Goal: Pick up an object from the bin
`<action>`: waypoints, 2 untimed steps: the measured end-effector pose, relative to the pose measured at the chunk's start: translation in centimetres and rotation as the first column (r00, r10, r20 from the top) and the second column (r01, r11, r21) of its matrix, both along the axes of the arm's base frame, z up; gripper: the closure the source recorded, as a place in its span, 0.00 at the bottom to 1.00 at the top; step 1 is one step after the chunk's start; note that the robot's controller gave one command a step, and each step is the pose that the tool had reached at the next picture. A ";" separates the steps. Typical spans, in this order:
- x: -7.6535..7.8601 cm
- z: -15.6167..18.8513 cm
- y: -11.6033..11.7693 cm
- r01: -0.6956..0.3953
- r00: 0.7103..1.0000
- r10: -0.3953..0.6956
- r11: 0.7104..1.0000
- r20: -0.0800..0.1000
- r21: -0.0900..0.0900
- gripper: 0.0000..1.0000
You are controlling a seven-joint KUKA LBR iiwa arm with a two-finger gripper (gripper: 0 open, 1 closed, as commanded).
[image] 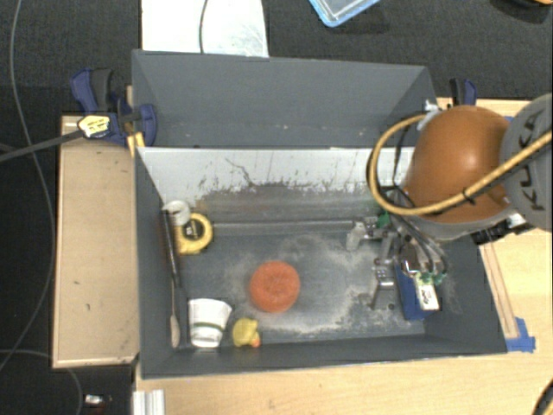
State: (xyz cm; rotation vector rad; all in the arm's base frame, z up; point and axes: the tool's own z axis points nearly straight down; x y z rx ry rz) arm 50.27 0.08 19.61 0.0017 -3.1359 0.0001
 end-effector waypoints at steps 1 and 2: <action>0.2 0.4 0.0 0.000 1.000 0.000 1.000 0.008 0.000 0.00; -1.0 -3.9 6.0 0.031 0.999 -0.031 1.000 0.011 0.001 0.00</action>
Offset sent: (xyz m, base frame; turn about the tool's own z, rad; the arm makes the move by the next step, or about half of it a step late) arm -0.0148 0.0776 -0.0516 0.0304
